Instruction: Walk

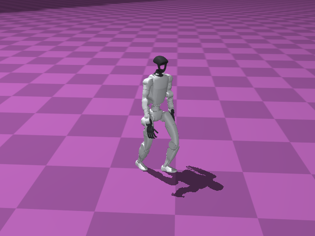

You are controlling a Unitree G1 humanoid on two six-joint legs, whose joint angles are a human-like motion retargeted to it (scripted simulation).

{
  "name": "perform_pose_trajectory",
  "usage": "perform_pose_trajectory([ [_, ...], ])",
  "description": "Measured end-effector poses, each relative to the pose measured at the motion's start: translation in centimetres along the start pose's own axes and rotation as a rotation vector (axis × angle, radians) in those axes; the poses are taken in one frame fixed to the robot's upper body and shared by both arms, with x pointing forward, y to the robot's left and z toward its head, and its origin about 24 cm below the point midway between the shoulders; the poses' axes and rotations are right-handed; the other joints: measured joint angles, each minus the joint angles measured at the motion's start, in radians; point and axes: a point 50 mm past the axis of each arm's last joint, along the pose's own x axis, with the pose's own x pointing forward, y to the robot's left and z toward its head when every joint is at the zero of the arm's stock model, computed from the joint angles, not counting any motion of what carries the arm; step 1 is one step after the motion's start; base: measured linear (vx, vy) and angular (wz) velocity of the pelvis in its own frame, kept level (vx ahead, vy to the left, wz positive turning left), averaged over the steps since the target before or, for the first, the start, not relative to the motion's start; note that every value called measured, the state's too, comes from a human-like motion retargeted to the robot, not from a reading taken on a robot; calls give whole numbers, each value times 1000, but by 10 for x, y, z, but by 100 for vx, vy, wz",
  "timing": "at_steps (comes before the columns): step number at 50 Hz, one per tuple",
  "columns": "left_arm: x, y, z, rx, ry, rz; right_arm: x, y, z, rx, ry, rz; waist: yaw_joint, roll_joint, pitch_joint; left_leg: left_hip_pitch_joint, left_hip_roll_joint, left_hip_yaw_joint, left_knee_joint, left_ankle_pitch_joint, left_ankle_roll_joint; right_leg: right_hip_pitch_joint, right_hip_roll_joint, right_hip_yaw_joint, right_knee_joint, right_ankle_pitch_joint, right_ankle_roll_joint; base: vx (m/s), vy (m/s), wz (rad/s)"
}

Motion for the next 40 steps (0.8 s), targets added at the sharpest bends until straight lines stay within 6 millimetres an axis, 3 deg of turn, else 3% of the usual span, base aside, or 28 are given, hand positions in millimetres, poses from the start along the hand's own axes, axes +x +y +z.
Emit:
perform_pose_trajectory([
  [3, -1, -9, -23, -38, 73, -25, 2, -3, 16, 1, -54, -16, 0, -25, -20, -12, -39, 28, -231, 33, -11, 34, -30, -28, 28, -8, 20, 68, 4, 86],
  [5, -3, -16, -36, -68, 117, -41, 2, -1, 21, 8, -75, -19, 4, -38, -37, -17, -54, 40, -252, 52, -2, 42, -48, -27, 95, -15, 33, 73, 6, 66],
  [8, -5, -25, -49, -111, 166, -64, 1, 9, 12, 20, -60, 1, 3, -67, -64, -17, -94, 37, -147, 92, 40, 35, -97, -19, 271, 23, 62, 77, 6, 65],
  [10, -5, -25, -50, -150, 180, -69, -1, 21, 1, 25, -33, 38, -1, -121, -74, 21, -164, 50, -113, 102, 82, -5, -170, 9, 479, 83, 97, 79, 7, 72],
  [12, -4, -17, -40, -171, 153, -60, -3, 37, -7, 30, -3, 102, -21, -233, -72, 105, -305, 73, -205, 138, 133, -98, -311, 61, 737, 170, 137, 75, 6, 100],
  [15, -1, -7, -14, -144, 68, -36, -8, 57, -28, 12, 69, 180, -60, -290, -72, 197, -414, 24, -223, 109, 173, -215, -400, 104, 972, 224, 119, 76, 2, 118],
  [20, -5, 28, 74, -68, -196, 67, -16, 74, -55, 1, 172, 247, -116, -282, -34, 497, -470, -173, -436, 110, 164, -430, -429, 125, 1014, 81, 27, 78, 1, 122],
  [25, -29, 50, 157, -2, -478, 155, -27, 85, -86, 43, 277, 271, -160, -226, 8, 714, -410, -342, -489, 34, 155, -556, -308, 110, 701, 48, 42, 81, -2, 130],
  [28, -45, 57, 189, 36, -599, 189, -33, 88, -98, 65, 321, 276, -172, -173, 6, 769, -342, -382, -486, -7, 135, -575, -174, 130, 368, 109, 101, 82, -4, 101],
  [30, -49, 58, 197, 54, -639, 199, -37, 90, -106, 78, 347, 276, -175, -166, 4, 785, -339, -396, -430, -38, 123, -603, -124, 174, 277, 116, 132, 78, -6, 84],
  [34, -44, 55, 186, 61, -612, 197, -40, 89, -114, 97, 375, 252, -187, -110, -22, 772, -281, -396, -211, -81, 78, -580, -29, 198, 268, 193, 126, 80, -8, 93],
  [37, -27, 42, 150, 73, -491, 159, -40, 83, -116, 84, 385, 218, -189, -30, -22, 704, -209, -371, 88, -27, -7, -535, 53, 168, 337, 205, 79, 73, -11, 89],
  [40, -12, 23, 111, 139, -349, 99, -34, 69, -108, 63, 356, 168, -175, 72, -24, 538, -84, -314, 413, 108, -90, -461, 133, 111, 286, 187, 21, 67, -12, 88],
])
